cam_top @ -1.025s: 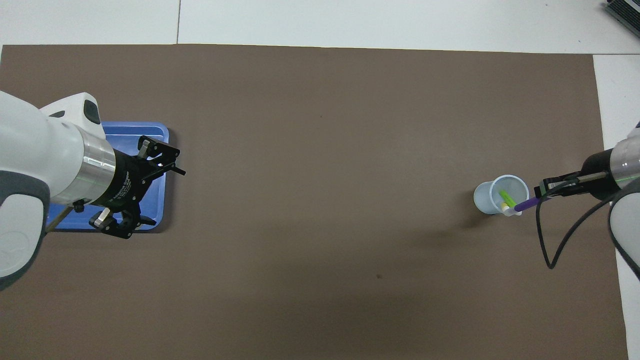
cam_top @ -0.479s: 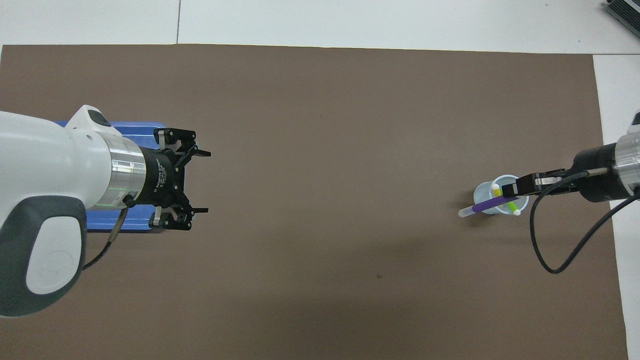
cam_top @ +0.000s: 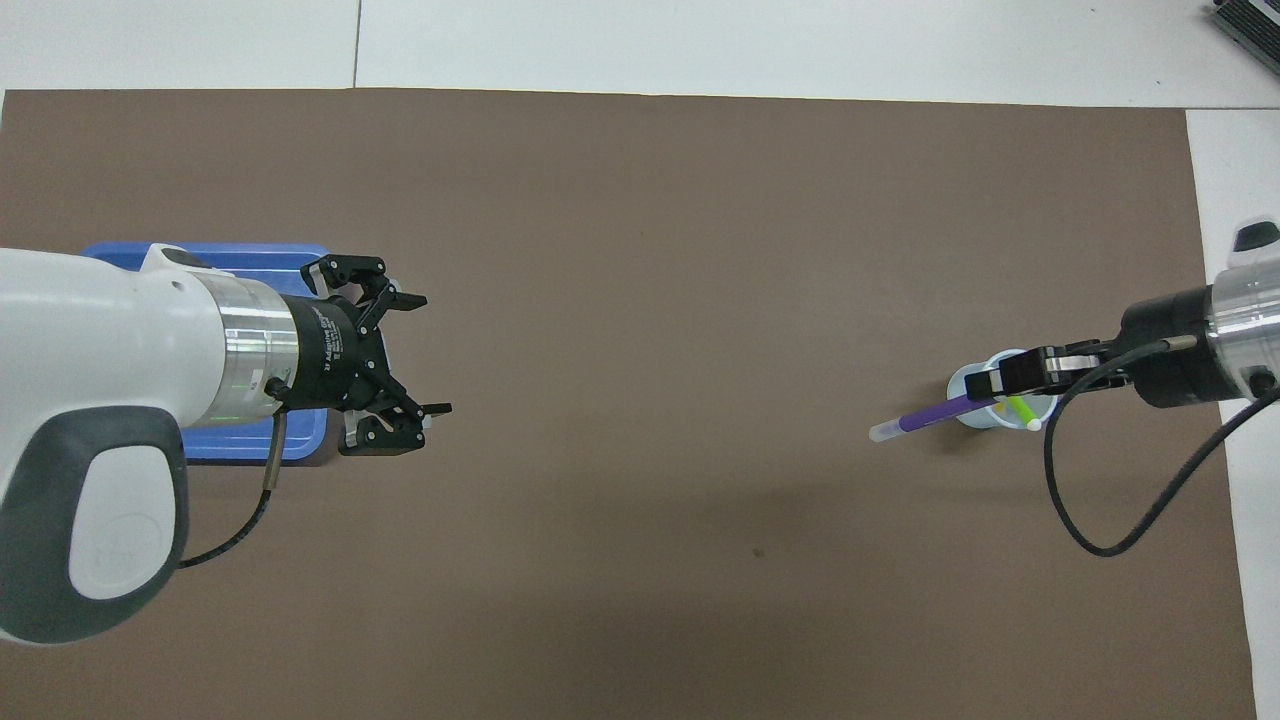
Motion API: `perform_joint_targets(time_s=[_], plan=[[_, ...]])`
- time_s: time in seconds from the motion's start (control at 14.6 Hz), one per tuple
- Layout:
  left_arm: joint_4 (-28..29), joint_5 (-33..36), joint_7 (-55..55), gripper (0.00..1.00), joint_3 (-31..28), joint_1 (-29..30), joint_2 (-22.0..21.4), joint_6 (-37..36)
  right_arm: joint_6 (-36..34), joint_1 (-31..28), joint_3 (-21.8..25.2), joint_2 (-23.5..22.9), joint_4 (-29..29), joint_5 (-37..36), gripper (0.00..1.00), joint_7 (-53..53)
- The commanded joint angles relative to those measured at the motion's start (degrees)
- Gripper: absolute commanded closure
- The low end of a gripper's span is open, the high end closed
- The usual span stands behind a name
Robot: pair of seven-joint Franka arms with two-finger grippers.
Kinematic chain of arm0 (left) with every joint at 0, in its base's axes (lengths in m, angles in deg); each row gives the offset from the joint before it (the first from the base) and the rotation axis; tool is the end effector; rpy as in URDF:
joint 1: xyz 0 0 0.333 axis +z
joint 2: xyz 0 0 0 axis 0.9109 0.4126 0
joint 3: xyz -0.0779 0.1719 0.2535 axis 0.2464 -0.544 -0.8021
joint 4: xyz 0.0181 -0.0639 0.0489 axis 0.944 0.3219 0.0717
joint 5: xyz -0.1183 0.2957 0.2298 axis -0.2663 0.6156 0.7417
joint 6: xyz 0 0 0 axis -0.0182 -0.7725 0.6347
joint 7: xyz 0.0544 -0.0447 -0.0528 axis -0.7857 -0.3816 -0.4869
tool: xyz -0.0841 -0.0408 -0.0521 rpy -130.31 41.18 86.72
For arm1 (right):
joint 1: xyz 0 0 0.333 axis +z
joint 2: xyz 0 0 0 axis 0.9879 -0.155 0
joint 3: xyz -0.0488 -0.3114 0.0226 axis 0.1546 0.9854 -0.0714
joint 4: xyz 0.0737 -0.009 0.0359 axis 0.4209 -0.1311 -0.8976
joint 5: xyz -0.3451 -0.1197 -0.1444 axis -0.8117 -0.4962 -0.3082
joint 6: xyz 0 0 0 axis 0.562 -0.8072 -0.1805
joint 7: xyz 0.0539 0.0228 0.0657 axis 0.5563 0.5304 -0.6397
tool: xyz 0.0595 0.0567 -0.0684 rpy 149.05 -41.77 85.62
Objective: Right arm passes pens to left for tray arrangement
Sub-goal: 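Bring the purple pen toward the left gripper while the left gripper approaches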
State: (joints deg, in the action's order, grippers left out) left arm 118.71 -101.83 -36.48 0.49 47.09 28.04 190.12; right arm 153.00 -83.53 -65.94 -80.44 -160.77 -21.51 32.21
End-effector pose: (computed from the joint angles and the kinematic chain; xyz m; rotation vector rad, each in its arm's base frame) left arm 0.4807 -0.2574 0.5695 1.5904 2.2005 -0.3884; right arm 0.5232 0.0566 0.5622 -2.4712 -0.1115 0.0720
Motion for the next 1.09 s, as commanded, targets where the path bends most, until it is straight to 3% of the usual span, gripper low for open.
perform_joint_targets(time_s=[0.0,0.48,0.82,1.03], plan=[[3.32,-0.93,-4.05,0.00,-0.79,-5.00,-2.00,5.08,0.05,1.04,-0.84,2.09,-2.68,4.41,1.00,-0.82],[3.41,-0.84,-12.56,0.00,-0.61,-15.64,-1.56,12.54,0.23,4.12,-0.84,2.88,-4.44,9.95,1.00,-1.00],[3.76,-0.75,-26.00,0.00,0.44,-15.74,-0.86,15.28,3.47,5.96,-0.84,4.64,-7.60,15.40,1.00,-0.65],[5.07,-0.23,-26.65,0.00,0.35,-15.38,-0.95,15.28,3.83,6.93,-0.84,4.81,-7.95,17.68,1.00,1.46]])
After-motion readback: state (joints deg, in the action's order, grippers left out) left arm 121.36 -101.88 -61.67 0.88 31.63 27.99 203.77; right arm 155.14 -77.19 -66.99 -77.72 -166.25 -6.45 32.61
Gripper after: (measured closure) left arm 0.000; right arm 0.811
